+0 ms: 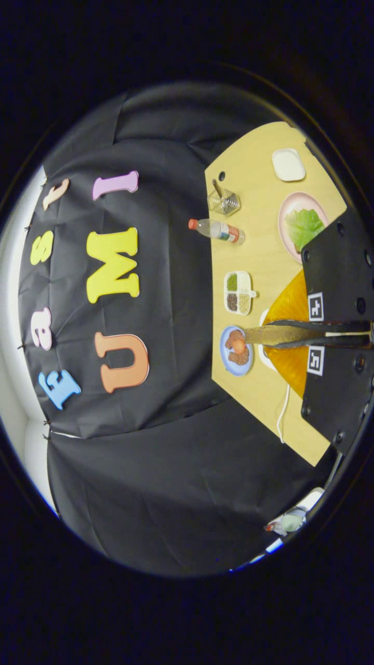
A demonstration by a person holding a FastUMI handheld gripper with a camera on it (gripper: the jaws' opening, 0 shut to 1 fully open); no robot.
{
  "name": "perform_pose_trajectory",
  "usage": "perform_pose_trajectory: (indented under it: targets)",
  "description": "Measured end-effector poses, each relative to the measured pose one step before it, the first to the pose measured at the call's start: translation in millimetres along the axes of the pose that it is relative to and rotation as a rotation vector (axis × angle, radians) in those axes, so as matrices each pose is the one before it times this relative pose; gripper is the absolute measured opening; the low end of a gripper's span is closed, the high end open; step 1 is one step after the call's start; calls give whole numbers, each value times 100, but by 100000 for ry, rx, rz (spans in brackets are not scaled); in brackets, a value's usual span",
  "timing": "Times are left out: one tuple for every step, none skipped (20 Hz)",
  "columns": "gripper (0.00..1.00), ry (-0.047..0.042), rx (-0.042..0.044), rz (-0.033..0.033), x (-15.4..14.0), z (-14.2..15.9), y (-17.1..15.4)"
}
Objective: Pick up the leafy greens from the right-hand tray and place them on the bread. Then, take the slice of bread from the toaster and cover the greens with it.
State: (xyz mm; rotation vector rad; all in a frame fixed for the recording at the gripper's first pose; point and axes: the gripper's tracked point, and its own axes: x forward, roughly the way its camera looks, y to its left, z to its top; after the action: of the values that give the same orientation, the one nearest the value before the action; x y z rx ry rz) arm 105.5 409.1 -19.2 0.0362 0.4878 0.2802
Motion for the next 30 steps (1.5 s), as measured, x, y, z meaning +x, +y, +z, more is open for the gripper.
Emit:
perform_pose_trajectory:
  targets:
    - [3,-188,587,-283,-284,-32,-556]
    - [3,-289,872,-278,-255,-20,-572]
    - [3,-595,691,-248,-304,-15,-544]
    - [3,-826,68,-548,-282,95,-627]
    - [3,-582,-455,-617,-136,10,-662]
    - [3,-211,-266,-1169,-81,-259,-900]
    - [3,210,70,-1155,86,-194,-925]
    - [3,421,642,-1153,190,-364,-940]
    - [3,818,1167,-567,213,-317,-886]
    - [3,570,1324,-670,440,-240,-843]
    - [3,247,1212,-595,482,-146,-880]
    - [3,475,898,-643,449,-269,-696]
    - [3,790,323,-967,519,-450,-839]
    - [3,1021,286,-902,547,-494,-853]
    - [2,1025,253,-502,548,-503,-690]
    - [3,1032,278,-579,693,-520,-787]
    - [3,934,83,-708,540,-529,-747]
    - [3,788,-36,-798,523,-494,-743]
    - [3,527,-93,-788,541,-414,-791]
    - [3,645,64,-314,516,-509,-664]
    - [3,605,58,76,489,-446,-483]
    - [3,361,-56,10,475,-423,-466]
    - [3,232,107,435,413,-362,-401]
    - [3,360,289,82,368,-411,-478]
    - [3,359,540,122,342,-330,-472]
    - [3,282,902,-56,447,-229,-486]
    - [3,783,1355,719,442,-322,-326]
    - [6,627,941,-300,366,-395,-606]
    - [6,758,760,-263,329,-250,-561]
    - [6,343,1011,274,369,-75,-334]
